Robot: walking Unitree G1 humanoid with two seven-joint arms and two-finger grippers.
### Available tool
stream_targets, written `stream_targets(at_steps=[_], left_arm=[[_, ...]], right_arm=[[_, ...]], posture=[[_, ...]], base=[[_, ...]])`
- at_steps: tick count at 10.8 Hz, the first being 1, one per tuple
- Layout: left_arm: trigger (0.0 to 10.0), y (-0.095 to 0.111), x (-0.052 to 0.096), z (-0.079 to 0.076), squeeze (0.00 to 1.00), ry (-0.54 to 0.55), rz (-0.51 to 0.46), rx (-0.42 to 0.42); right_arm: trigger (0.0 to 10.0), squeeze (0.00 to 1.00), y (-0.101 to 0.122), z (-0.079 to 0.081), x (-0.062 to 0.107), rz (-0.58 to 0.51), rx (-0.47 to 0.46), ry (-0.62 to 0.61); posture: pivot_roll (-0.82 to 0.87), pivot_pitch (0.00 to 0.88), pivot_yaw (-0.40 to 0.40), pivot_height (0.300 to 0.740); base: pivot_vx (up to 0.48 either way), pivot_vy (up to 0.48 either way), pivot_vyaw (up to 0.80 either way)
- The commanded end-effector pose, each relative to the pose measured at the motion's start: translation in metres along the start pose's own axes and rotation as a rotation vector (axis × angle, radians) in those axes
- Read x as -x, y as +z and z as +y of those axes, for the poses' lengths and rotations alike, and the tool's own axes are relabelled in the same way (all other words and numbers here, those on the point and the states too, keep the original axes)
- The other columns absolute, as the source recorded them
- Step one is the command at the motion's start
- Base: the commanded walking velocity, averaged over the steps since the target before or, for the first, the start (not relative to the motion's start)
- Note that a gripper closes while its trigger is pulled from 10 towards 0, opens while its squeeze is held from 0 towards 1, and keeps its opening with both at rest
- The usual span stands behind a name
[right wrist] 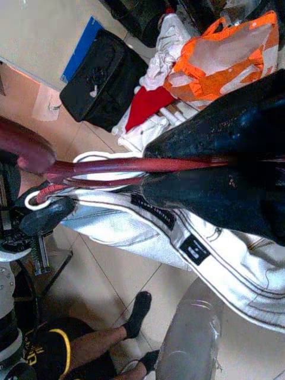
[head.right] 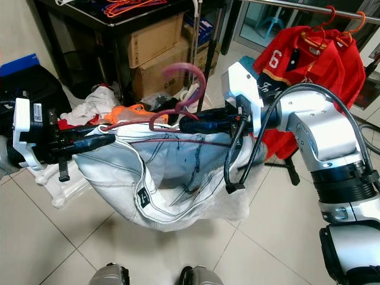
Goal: Hang hanger
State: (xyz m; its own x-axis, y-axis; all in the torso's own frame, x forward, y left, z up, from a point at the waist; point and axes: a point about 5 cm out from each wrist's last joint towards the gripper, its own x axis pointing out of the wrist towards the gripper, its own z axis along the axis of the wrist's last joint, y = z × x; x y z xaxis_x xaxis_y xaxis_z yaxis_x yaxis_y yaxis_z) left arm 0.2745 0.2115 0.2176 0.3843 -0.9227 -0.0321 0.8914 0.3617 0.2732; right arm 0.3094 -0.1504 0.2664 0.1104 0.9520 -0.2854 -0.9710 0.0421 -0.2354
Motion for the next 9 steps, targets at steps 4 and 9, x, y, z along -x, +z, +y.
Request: stream_targets(at_steps=[4, 9], left_arm=[[10.0, 0.017, -0.008, 0.005, 1.00, -0.022, -0.080, 0.013], [10.0, 0.043, -0.012, 0.012, 1.00, 0.039, -0.190, -0.032]], right_arm=[[0.0, 0.00, -0.002, 0.001, 0.001, 0.020, 0.026, -0.023], [0.0, 0.00, -0.023, -0.004, 0.004, 0.119, 0.004, -0.125]], posture=[[0.02, 0.084, -0.083, 0.740], [0.02, 0.090, -0.082, 0.740]], base=[[0.000, 0.000, 0.00], [0.000, 0.000, 0.00]])
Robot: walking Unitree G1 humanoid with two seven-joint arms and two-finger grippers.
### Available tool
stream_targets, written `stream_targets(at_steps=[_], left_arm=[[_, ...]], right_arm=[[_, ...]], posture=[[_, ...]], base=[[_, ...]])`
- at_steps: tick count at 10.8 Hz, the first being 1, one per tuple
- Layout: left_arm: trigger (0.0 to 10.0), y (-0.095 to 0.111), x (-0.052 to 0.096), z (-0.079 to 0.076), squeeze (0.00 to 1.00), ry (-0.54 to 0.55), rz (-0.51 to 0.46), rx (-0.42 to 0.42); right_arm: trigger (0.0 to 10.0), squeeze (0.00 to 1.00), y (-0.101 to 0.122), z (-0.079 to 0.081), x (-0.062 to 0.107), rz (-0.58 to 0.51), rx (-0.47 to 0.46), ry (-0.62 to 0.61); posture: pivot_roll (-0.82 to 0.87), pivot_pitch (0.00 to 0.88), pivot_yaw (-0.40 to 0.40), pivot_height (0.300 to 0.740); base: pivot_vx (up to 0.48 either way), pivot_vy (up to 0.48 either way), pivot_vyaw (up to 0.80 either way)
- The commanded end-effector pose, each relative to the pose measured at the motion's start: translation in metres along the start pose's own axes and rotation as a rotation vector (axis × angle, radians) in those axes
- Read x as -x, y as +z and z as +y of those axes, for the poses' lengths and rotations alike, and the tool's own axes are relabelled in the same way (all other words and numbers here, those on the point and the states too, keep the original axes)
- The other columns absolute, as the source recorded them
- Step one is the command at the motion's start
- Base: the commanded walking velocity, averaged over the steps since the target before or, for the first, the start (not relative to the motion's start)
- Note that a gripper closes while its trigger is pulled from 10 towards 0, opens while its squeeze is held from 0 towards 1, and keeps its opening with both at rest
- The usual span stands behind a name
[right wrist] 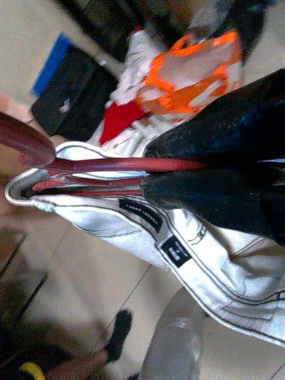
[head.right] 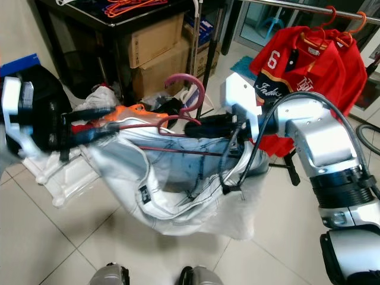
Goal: Hang hanger
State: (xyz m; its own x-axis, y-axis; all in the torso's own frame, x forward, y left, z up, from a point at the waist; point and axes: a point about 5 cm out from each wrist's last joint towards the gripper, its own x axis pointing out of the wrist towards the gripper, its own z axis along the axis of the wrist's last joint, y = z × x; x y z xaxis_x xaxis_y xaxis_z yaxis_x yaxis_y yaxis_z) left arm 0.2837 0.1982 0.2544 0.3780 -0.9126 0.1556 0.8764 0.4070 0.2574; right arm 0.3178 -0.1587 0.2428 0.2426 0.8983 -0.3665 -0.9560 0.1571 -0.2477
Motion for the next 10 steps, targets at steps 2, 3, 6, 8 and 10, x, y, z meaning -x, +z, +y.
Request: stream_targets(at_steps=[2, 3, 6, 8, 10], left_arm=[[10.0, 0.018, 0.001, 0.022, 0.00, 0.219, -0.020, -0.095], [10.0, 0.016, 0.008, 0.032, 0.00, 0.360, 0.029, -0.139], [10.0, -0.049, 0.003, 0.000, 0.00, 0.667, 0.198, 0.053], [10.0, -0.097, 0.004, -0.042, 0.00, 0.839, 0.338, 0.078], [10.0, -0.105, 0.002, -0.053, 0.00, 0.833, 0.363, 0.054]], right_arm=[[0.0, 0.00, -0.019, -0.005, 0.002, 0.021, -0.081, -0.154], [0.0, 0.00, -0.031, -0.004, -0.001, -0.002, -0.140, -0.261], [0.0, 0.00, -0.068, 0.015, -0.010, -0.105, -0.370, -0.667], [10.0, 0.00, -0.098, 0.035, -0.003, -0.041, -0.415, -1.039], [10.0, 0.00, -0.100, 0.044, -0.003, -0.023, -0.431, -1.102]], posture=[[0.02, 0.089, -0.080, 0.740], [0.02, 0.089, -0.078, 0.740], [0.03, 0.092, -0.064, 0.740], [0.03, 0.095, -0.050, 0.740], [0.02, 0.092, -0.050, 0.740]], base=[[0.000, 0.000, 0.00], [0.000, 0.000, 0.00], [0.000, 0.000, 0.00], [0.000, 0.000, 0.00], [0.000, 0.000, 0.00]])
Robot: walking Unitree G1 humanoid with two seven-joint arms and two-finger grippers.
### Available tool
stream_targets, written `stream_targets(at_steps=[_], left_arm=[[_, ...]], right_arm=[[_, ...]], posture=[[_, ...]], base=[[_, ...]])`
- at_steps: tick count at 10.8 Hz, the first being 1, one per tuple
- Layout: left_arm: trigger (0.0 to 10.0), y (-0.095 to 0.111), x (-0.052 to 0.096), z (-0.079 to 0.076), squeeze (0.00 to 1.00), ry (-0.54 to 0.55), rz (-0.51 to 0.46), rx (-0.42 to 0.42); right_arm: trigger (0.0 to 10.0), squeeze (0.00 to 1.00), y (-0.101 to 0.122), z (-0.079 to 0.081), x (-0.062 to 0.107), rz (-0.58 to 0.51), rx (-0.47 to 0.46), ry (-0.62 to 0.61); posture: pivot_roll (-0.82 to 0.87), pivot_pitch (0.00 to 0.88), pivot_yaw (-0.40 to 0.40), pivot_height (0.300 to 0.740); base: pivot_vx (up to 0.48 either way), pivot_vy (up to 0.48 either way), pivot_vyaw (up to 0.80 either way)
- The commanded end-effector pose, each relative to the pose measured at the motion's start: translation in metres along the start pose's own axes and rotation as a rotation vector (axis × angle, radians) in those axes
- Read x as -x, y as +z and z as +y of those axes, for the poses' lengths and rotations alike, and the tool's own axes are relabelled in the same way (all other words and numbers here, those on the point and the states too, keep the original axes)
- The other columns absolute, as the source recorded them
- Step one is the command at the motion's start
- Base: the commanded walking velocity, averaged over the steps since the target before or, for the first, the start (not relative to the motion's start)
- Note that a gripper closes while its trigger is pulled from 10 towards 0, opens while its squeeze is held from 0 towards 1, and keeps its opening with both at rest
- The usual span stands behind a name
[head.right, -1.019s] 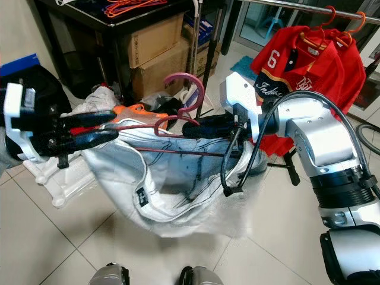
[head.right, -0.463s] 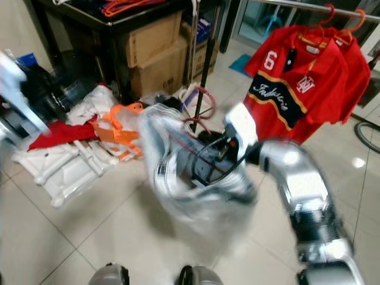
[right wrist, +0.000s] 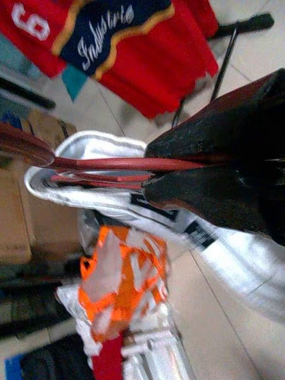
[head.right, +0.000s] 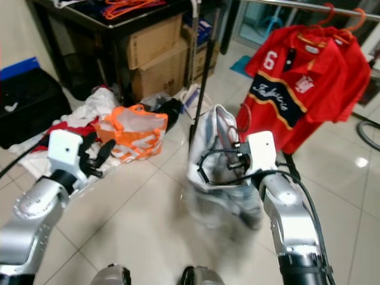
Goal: Hang hanger
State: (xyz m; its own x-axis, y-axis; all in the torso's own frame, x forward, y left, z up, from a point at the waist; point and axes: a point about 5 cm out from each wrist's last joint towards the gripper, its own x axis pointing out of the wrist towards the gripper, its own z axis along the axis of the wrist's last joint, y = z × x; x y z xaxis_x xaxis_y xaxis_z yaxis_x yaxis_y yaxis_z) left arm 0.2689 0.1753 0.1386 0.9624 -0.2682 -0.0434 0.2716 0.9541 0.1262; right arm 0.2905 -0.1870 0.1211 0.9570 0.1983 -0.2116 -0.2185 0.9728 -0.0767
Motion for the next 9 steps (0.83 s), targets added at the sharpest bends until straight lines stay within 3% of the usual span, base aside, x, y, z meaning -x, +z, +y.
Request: stream_targets(at_steps=[1, 4, 6, 9], left_arm=[[10.0, 0.009, 0.000, -0.005, 0.00, 0.031, -0.045, 0.002], [10.0, 0.014, -0.002, 0.004, 0.00, 0.131, -0.056, -0.002], [10.0, 0.016, 0.001, 0.011, 0.00, 0.144, -0.062, -0.033], [10.0, 0.023, -0.002, 0.007, 0.00, 0.129, -0.077, -0.031]], right_arm=[[10.0, 0.00, 0.021, -0.001, 0.002, -0.093, -0.019, -0.033], [10.0, 0.00, 0.021, 0.006, -0.002, -0.106, -0.056, -0.073], [10.0, 0.00, 0.033, 0.011, -0.005, -0.110, -0.078, -0.079], [10.0, 0.00, 0.052, 0.016, -0.009, -0.144, -0.066, -0.030]], posture=[[0.03, 0.086, -0.052, 0.740], [0.04, 0.085, -0.059, 0.740], [0.04, 0.089, -0.062, 0.740], [0.04, 0.088, -0.066, 0.740]], base=[[0.307, 0.000, 0.00], [0.404, 0.000, 0.00], [0.471, 0.000, 0.00], [0.475, 0.000, 0.00]])
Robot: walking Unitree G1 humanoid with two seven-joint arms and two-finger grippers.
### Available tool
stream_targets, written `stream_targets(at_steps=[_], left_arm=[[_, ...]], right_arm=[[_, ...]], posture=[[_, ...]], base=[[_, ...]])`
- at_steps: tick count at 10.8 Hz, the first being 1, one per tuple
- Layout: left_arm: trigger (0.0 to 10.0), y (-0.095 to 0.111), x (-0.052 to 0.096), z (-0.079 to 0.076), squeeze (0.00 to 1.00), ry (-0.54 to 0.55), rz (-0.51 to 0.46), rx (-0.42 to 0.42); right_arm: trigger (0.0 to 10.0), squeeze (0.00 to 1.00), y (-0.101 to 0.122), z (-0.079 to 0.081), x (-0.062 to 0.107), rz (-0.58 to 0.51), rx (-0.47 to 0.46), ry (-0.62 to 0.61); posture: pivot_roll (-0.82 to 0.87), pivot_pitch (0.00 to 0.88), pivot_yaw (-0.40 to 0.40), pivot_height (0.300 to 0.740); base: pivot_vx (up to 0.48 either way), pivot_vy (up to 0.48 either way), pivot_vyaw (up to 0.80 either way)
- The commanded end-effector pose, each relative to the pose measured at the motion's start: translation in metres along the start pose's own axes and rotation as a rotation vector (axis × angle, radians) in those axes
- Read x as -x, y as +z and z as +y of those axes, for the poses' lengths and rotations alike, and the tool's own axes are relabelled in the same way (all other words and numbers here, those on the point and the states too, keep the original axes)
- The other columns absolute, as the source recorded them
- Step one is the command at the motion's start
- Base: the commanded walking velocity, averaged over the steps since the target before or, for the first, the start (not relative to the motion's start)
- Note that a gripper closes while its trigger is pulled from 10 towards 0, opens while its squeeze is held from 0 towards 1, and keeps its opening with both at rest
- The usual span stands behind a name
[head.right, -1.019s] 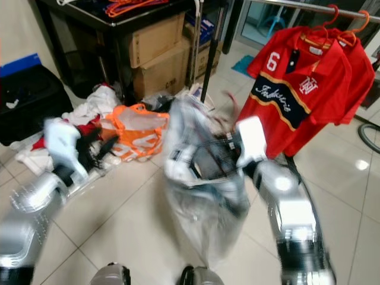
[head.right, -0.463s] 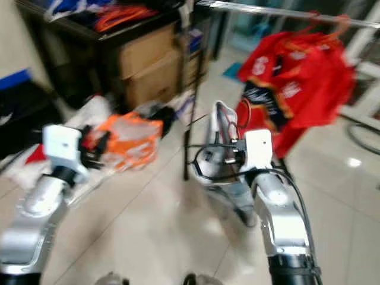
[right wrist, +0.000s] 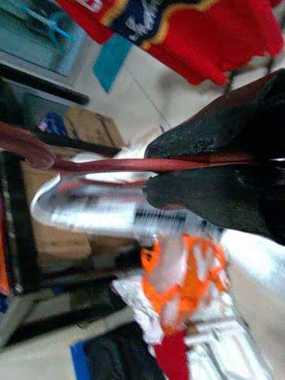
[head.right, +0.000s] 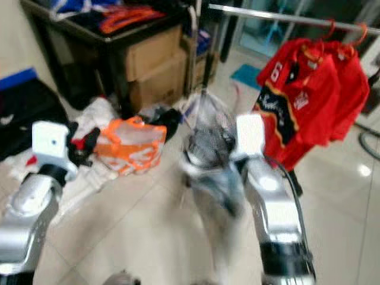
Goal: Hang hanger
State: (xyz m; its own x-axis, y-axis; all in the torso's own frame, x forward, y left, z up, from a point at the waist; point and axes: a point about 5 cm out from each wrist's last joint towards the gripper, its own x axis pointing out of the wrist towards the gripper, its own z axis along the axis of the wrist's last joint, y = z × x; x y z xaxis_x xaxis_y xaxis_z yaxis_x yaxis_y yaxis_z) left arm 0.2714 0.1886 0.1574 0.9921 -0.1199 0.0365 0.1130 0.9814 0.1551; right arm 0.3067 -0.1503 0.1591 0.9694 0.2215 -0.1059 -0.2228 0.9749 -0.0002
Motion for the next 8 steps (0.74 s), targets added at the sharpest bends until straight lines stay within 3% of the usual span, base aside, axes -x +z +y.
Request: stream_targets(at_steps=[1, 3, 6, 8], left_arm=[[10.0, 0.008, -0.004, -0.013, 0.00, -0.045, -0.026, 0.001], [10.0, 0.008, -0.004, -0.014, 0.00, -0.058, -0.025, -0.004], [10.0, 0.010, -0.005, -0.015, 0.00, -0.070, -0.026, -0.005], [10.0, 0.011, -0.006, -0.014, 0.00, -0.076, -0.026, -0.010]], right_arm=[[10.0, 0.00, 0.013, -0.016, 0.004, -0.041, 0.006, -0.066], [10.0, 0.00, 0.015, -0.017, 0.003, -0.038, -0.004, -0.072], [10.0, 0.00, 0.022, -0.019, 0.000, -0.048, -0.024, -0.067], [10.0, 0.00, 0.024, -0.022, -0.005, -0.044, -0.004, -0.058]], posture=[[0.04, 0.087, -0.064, 0.740], [0.04, 0.089, -0.057, 0.740], [0.05, 0.089, -0.050, 0.740], [0.05, 0.088, -0.045, 0.740]], base=[[0.480, 0.000, 0.00], [0.480, 0.000, 0.00], [0.480, 0.000, -0.71], [0.480, 0.000, 0.00]])
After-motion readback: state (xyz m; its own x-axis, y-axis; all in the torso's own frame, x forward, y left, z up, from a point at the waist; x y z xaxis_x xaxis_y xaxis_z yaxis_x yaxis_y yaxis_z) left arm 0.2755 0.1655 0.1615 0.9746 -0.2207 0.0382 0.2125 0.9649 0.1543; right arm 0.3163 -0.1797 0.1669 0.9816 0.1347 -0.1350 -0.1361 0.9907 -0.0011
